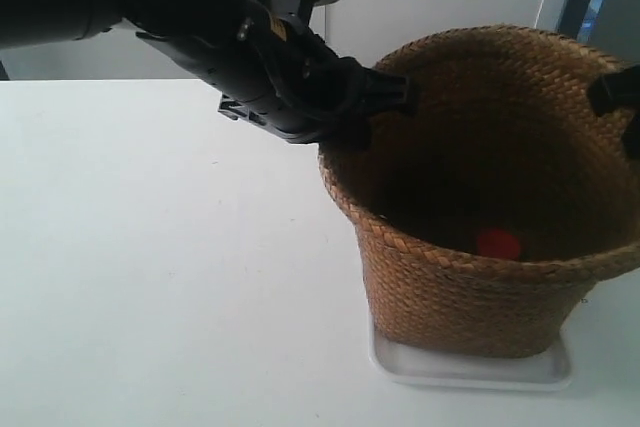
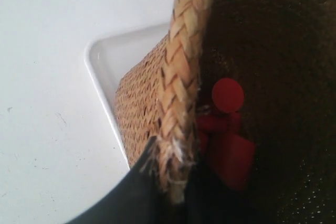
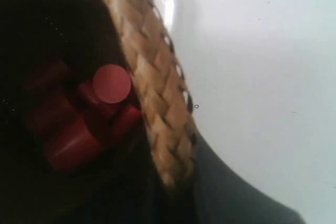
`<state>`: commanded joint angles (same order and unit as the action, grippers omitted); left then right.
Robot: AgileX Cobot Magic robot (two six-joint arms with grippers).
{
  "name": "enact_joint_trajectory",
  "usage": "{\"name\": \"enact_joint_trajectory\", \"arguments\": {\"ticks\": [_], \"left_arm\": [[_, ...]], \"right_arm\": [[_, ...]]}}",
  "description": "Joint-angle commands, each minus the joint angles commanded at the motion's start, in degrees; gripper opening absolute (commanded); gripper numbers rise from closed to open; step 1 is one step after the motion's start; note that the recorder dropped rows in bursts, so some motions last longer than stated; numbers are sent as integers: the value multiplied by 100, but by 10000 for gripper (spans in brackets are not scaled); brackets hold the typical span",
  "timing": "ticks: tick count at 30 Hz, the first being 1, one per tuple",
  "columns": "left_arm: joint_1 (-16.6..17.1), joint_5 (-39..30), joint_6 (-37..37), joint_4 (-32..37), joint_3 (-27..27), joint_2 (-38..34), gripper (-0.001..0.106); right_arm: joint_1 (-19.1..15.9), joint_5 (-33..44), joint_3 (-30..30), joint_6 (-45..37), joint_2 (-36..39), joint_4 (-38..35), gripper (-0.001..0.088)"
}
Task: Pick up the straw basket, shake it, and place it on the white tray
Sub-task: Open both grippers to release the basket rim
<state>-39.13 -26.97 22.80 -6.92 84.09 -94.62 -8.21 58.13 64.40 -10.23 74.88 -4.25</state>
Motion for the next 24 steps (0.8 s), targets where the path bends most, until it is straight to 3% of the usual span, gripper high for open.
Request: {"name": "enact_joint_trajectory", "arguments": {"ticks": [5,8,11,14,18,20,24], "left_arm": [[0,0,-11,117,0,0,0],[0,0,-34,117,0,0,26],[0,0,-52,117,0,0,163],[0,0,-74,128,0,0,413],[0,-144,-74,128,0,38,709],[0,-248,-74,128,0,124,763],[0,-373,-74,344,0,349,764]], "right_arm": [[0,-154,-44,0,-12,0,26],[0,-209,-44,0,-12,0,151],[0,-309,-44,0,-78,0,314],[0,-416,-44,0,-278,0,498],[0,-430,-44,0,-589,0,675],[0,-406,-44,0,-786,0,722],[0,-406,-44,0,-1222,23,736]]}}
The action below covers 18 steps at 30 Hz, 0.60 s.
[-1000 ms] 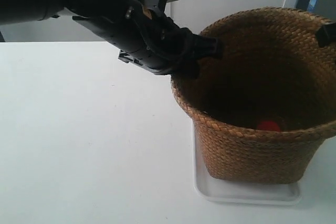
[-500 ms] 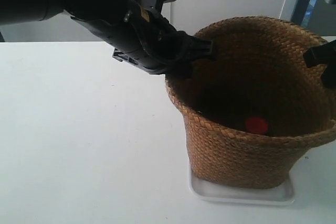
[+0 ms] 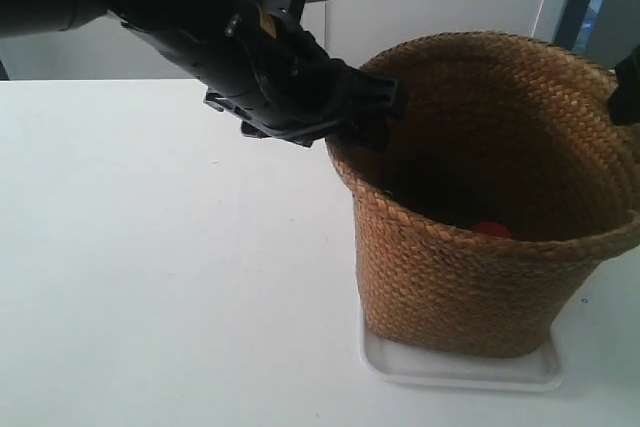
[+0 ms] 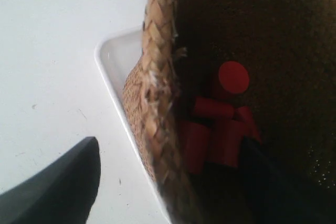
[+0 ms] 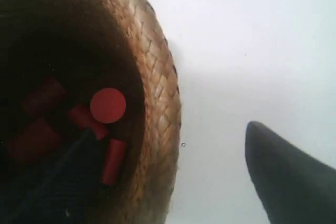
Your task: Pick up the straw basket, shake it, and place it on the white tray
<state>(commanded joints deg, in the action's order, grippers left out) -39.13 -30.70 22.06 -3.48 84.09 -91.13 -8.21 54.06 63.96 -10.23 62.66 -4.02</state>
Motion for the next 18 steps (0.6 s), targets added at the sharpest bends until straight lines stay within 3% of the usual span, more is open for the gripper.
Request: {"name": "enact_joint_trajectory", "arguments": {"ticks": [5,8,14,17,18], "left_arm": [[0,-334,0,348,0,412,758],[0,-668,-41,569,0,668,693],[0,-844,-459,593,-262,1334,444],[0,-672,-861,593,-612,1765,268],[0,-590,-950,593,-779,1920,195]], "right_arm": [[21,53,0,180,-616,-151,734],[21,223,0,180,-983,-474,734],[21,287,0,106,-1542,-991,698],[21,377,0,-1,-1704,-991,593],[21,432,0,-42,-1737,-981,517]]}}
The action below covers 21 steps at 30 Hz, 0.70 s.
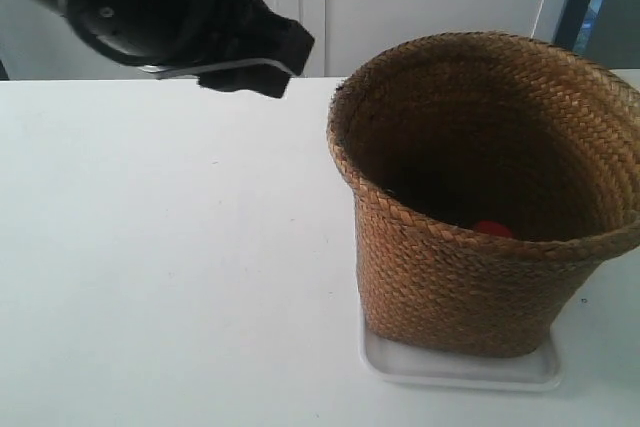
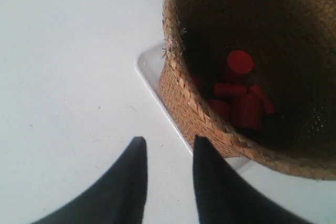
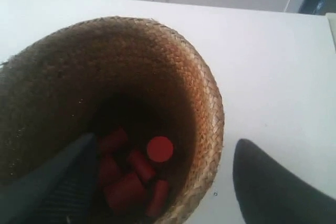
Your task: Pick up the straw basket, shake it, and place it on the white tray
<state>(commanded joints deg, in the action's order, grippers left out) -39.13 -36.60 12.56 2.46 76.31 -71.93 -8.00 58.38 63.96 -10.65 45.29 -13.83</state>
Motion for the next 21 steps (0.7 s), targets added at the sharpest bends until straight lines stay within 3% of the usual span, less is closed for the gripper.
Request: {"name": "enact_joint_trajectory", "arguments": {"ticks": [3,7,14,18,21], "left_arm": [[0,191,-78,0,-569,437,3],[0,540,-88,-69,-1337,1073,4],[0,1593,-251,-69,-2579,2368,4],[0,1547,-276,-101,-2938,2980,4],[0,1018,-276,-189,-2984,3336,4]], "right_arm": [[0,175,-3,-9,-68,0,273],[0,365,-3,65,-68,0,4],[0,488,-3,126,-68,0,0],[0,488,-3,126,-68,0,0],[0,488,-3,126,-68,0,0]]}}
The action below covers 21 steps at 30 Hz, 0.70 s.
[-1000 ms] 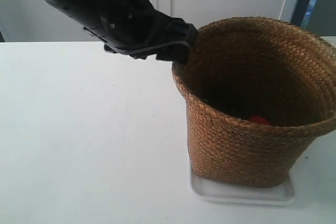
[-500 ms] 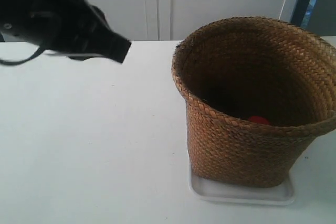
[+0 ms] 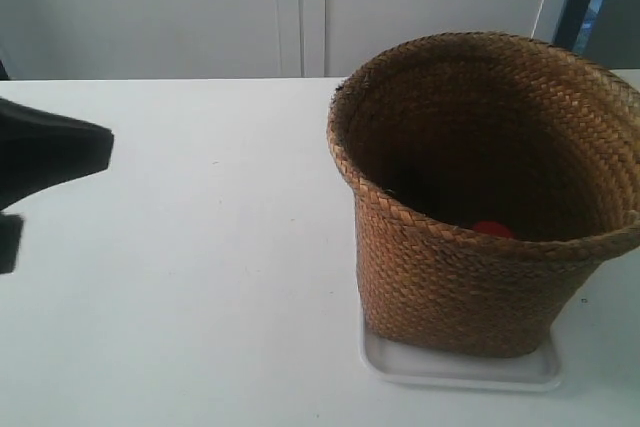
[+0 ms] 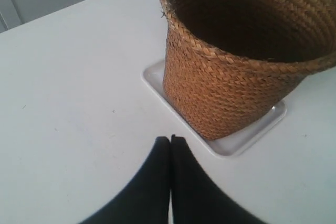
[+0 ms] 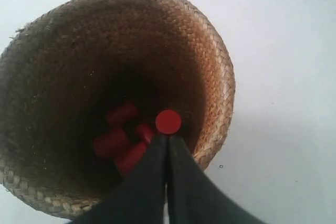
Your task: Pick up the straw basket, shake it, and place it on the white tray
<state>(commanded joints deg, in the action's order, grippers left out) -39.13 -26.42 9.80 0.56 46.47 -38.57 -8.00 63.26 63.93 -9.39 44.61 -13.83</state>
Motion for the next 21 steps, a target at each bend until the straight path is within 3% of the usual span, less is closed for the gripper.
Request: {"name": "enact_joint_trajectory", "arguments": {"ticks": [7,10,12,16,21], "left_arm": [[0,-370,-45,45,0,326,4],[0,-354,-303,555,0,361,4],[404,-85,-361,763,0,387,4],[1615,999,-347,458,0,397,4],[2899,1140,-347,-238,-15,464,4]], "right_arm": [[0,-10,0,0,0,0,0],[0,-22,0,0,0,0,0],[0,-34,0,0,0,0,0],[0,-45,0,0,0,0,0],[0,-45,0,0,0,0,0]]}}
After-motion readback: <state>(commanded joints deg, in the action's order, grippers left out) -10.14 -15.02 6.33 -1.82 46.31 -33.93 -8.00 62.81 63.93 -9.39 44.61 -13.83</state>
